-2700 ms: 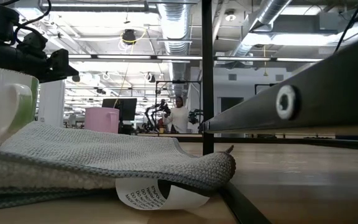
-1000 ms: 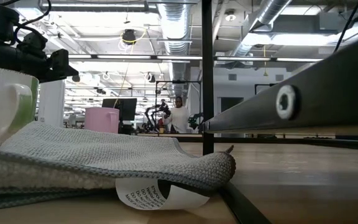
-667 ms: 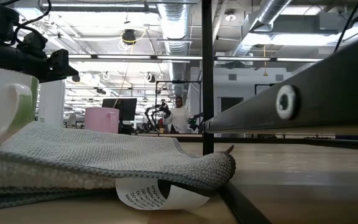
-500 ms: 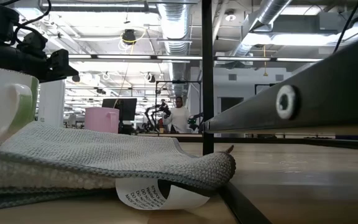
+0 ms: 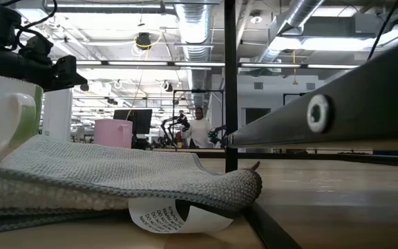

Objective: Stack small to large cups/mugs on shelf
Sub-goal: Put the yellow mug on the shelf

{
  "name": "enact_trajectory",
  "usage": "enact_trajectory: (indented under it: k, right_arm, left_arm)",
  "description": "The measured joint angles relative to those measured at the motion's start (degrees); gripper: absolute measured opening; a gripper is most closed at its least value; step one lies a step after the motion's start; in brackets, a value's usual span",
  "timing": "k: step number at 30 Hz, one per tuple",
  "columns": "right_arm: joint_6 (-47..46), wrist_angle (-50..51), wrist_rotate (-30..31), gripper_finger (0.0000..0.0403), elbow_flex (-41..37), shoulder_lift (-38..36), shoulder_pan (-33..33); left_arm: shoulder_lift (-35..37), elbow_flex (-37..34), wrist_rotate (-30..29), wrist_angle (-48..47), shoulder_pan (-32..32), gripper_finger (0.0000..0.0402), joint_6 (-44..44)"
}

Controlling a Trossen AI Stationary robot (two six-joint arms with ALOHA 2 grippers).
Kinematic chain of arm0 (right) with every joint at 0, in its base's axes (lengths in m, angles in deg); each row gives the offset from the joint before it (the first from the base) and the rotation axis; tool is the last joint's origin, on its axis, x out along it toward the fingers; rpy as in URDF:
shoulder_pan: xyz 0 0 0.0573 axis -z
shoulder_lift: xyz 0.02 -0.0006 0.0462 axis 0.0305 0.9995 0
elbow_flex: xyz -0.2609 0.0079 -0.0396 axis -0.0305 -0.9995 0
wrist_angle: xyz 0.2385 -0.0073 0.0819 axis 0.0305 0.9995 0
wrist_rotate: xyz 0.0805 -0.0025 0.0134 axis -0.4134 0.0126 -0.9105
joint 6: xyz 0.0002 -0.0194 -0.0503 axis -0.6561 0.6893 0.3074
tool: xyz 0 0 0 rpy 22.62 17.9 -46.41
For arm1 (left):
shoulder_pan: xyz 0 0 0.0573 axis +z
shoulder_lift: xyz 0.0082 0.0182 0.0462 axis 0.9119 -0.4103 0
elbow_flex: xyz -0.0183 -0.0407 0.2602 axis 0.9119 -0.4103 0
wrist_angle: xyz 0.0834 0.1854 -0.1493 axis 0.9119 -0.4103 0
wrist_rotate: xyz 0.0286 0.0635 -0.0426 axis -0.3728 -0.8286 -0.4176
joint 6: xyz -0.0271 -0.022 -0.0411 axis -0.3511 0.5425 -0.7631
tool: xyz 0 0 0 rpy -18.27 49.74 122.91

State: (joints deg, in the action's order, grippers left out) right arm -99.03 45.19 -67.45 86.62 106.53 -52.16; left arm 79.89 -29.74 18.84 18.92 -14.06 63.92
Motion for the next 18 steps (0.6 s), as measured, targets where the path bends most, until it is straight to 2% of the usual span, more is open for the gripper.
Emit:
enact_trajectory:
  k: [4, 18]
  right_arm:
    - [-0.74, 0.91, -1.83, 0.0067, -0.02, 1.47, -0.66]
    - [-1.58, 0.13, -1.73, 0.0071, 0.05, 2.53, -1.70]
  left_arm:
    - [-0.01, 0.00, 0.27, -0.02, 0.00, 0.0242, 0.00]
    - [-0.01, 0.01, 0.27, -0.02, 0.01, 0.0242, 0.00]
